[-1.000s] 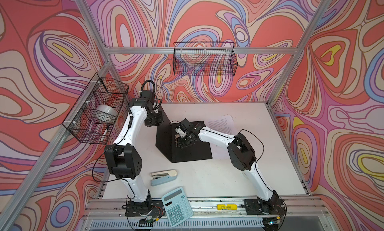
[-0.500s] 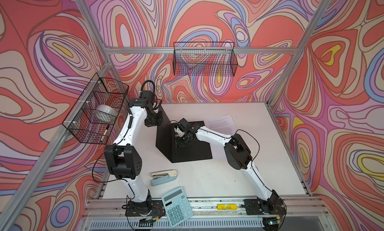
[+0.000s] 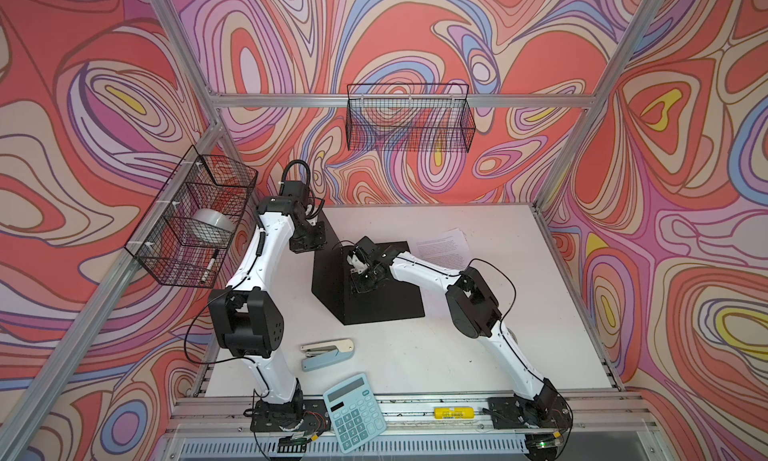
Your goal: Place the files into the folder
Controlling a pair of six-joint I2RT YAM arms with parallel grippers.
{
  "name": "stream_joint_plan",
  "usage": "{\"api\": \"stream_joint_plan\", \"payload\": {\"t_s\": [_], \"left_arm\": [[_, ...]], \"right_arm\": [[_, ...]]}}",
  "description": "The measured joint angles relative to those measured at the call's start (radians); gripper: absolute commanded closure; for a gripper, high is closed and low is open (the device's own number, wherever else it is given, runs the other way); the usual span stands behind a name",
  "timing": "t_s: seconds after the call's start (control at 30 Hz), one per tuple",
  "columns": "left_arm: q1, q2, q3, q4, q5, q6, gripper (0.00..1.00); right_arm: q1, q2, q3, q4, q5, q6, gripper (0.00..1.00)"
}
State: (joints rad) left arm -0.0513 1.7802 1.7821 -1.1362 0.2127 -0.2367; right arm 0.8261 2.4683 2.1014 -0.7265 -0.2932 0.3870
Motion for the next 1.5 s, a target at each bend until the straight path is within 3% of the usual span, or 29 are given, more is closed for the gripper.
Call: {"api": "stream_joint_plan", "payload": {"t_s": [0.4, 0.77, 1.5], "left_arm": [[0.000, 0.000, 0.006, -0.007, 0.013, 0.000, 1.00], [0.000, 0.003, 0.023, -0.024, 0.023, 0.005, 1.00], [0.000, 0.015, 0.045, -0.047, 0.043, 0.031, 1.00]], "right_arm": [[0.000, 0.010, 0.027, -0.031, -0.011, 0.021, 0.97], [0.000, 0.015, 0.029, -0.027, -0.019, 0.026, 0.90], [-0.009, 0.045, 0.074, -0.060, -0.055, 0.051, 0.97]]}}
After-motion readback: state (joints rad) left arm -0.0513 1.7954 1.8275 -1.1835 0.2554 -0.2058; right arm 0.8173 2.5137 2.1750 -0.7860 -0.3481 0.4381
